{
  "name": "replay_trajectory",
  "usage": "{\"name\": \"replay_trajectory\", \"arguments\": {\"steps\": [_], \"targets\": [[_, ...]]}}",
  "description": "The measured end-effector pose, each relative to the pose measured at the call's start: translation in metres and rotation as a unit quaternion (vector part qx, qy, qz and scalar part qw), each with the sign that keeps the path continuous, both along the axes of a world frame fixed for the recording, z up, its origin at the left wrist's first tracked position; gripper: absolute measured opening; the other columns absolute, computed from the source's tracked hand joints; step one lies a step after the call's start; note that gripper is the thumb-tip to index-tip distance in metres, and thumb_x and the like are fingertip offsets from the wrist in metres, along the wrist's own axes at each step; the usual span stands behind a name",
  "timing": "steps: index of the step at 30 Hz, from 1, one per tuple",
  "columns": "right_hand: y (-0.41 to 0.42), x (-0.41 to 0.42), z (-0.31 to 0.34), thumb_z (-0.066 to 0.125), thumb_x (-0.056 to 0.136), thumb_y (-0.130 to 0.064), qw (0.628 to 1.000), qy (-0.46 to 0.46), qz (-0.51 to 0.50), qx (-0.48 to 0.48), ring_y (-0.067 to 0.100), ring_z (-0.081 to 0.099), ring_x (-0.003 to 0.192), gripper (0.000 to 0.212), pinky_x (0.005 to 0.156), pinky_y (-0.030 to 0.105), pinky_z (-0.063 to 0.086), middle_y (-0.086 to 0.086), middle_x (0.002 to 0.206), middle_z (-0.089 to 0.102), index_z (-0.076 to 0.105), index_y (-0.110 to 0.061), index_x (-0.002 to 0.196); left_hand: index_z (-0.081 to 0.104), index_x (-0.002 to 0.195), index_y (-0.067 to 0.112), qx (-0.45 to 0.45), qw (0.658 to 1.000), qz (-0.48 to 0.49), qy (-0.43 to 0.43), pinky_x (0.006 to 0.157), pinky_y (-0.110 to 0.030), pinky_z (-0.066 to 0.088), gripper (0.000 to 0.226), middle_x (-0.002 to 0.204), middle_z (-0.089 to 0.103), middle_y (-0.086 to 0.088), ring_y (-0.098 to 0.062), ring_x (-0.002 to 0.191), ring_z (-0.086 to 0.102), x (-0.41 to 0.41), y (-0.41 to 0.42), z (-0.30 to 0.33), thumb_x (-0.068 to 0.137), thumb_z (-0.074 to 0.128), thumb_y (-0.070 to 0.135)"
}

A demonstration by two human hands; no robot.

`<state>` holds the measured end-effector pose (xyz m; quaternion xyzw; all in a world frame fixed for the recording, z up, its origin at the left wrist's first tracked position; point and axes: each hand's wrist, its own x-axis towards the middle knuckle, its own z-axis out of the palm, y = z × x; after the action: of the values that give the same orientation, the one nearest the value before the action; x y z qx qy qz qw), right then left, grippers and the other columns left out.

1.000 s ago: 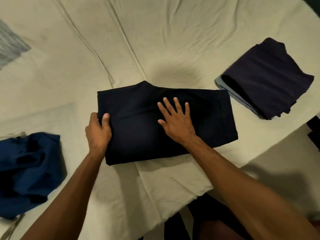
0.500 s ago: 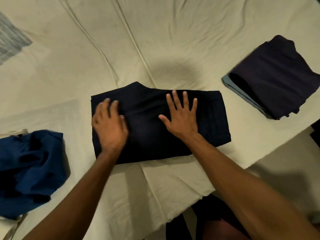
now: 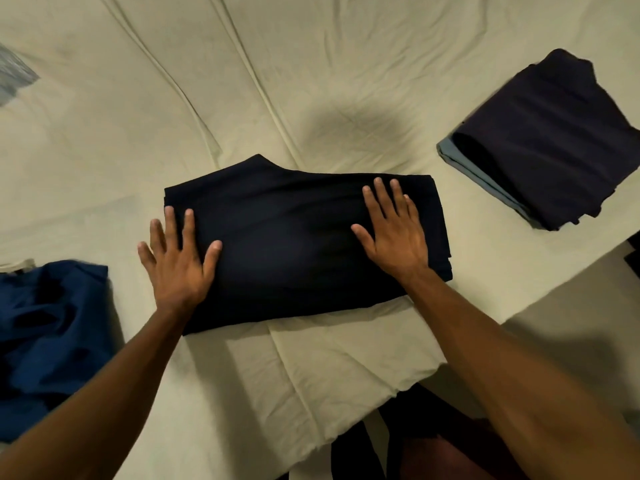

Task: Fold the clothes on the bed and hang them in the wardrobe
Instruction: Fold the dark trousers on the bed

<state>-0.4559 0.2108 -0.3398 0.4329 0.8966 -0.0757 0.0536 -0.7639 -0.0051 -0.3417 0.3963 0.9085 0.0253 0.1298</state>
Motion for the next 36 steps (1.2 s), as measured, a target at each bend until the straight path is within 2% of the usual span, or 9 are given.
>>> {"name": "replay_trajectory", "arguments": {"steps": [5,8,13,19,26,28,30,33,36], "targets": [[-0.019,-0.021,0.014,0.023,0.100,-0.060,0.998,0.009,-0.054,0.004,0.031,0.002,0.153,0.074,0.122,0.054,0.003,0.008,0.166,0.007,0.012,-0.015,0.159,0.026,0.150,0.008,0.103,0.975,0.192,-0.037,0.105,-0.062,0.032,0.074,0.143,0.042,-0.026,-0.046,0.130,0.039,0.016,-0.003,0.024,0.097,0.050,0.053],[-0.049,-0.060,0.023,0.031,0.097,-0.059,0.998,0.049,0.017,0.022,0.032,0.011,0.152,0.076,0.119,0.060,0.008,0.008,0.165,0.015,0.020,-0.013,0.157,0.042,0.135,0.007,0.125,0.950,0.266,-0.106,0.098,-0.053,0.042,0.058,0.128,0.059,-0.024,-0.046,0.116,0.055,0.015,-0.011,0.034,0.099,0.048,0.052],[-0.078,-0.115,0.009,0.031,0.097,-0.063,0.993,0.029,0.111,0.004,0.030,0.007,0.153,0.078,0.120,0.059,0.005,0.004,0.166,0.012,0.019,-0.016,0.158,0.048,0.123,0.004,0.081,0.973,0.205,-0.075,0.081,-0.053,0.046,0.051,0.110,0.064,-0.030,-0.052,0.098,0.059,0.020,-0.030,0.032,0.102,0.041,0.050],[-0.052,-0.077,-0.002,0.025,0.096,-0.064,0.999,0.001,0.037,0.005,0.030,0.012,0.152,0.077,0.120,0.059,0.003,0.002,0.165,0.016,0.021,-0.018,0.158,0.042,0.113,0.003,0.007,0.987,0.161,-0.018,0.072,-0.051,0.038,0.043,0.098,0.062,-0.037,-0.054,0.085,0.057,0.023,-0.030,0.029,0.106,0.032,0.044],[-0.011,0.009,0.007,0.006,0.098,-0.065,0.997,-0.047,-0.060,0.019,0.024,-0.002,0.153,0.078,0.122,0.056,0.001,0.004,0.167,0.001,0.002,-0.016,0.159,0.040,0.110,0.006,-0.018,0.984,0.177,-0.023,0.071,-0.048,0.034,0.040,0.101,0.063,-0.034,-0.053,0.087,0.057,0.025,-0.030,0.032,0.106,0.030,0.044],[-0.013,0.019,0.008,0.005,0.099,-0.064,0.996,-0.052,-0.073,0.024,0.022,-0.004,0.153,0.077,0.121,0.058,0.002,0.003,0.167,-0.002,-0.001,-0.016,0.159,0.038,0.105,0.007,-0.004,0.978,0.207,-0.027,0.072,-0.050,0.038,0.034,0.103,0.062,-0.033,-0.053,0.088,0.058,0.026,-0.030,0.034,0.106,0.035,0.042],[-0.017,0.022,0.009,0.004,0.099,-0.064,0.995,-0.049,-0.089,0.024,0.024,-0.004,0.153,0.077,0.120,0.059,0.003,0.004,0.167,-0.002,-0.002,-0.016,0.158,0.040,0.113,0.005,0.034,0.976,0.215,-0.015,0.080,-0.056,0.044,0.030,0.117,0.056,-0.031,-0.053,0.099,0.056,0.026,-0.031,0.036,0.104,0.044,0.034],[-0.024,0.018,0.014,0.008,0.100,-0.063,0.992,-0.039,-0.112,0.030,0.030,-0.002,0.153,0.077,0.120,0.061,0.002,0.007,0.166,0.001,0.002,-0.014,0.158,0.035,0.143,0.011,0.074,0.992,0.091,0.037,0.104,-0.061,0.031,0.048,0.150,0.033,-0.023,-0.047,0.132,0.036,0.033,-0.032,0.035,0.100,0.050,0.025],[-0.039,-0.004,0.018,0.021,0.100,-0.060,0.997,0.000,-0.067,0.048,0.032,0.004,0.153,0.076,0.118,0.062,0.001,0.007,0.166,0.006,0.010,-0.014,0.159,0.027,0.155,0.015,0.081,0.994,-0.067,0.035,0.117,-0.056,0.015,0.060,0.164,0.017,-0.013,-0.034,0.150,0.017,0.060,-0.008,0.031,0.101,0.036,0.039]]}}
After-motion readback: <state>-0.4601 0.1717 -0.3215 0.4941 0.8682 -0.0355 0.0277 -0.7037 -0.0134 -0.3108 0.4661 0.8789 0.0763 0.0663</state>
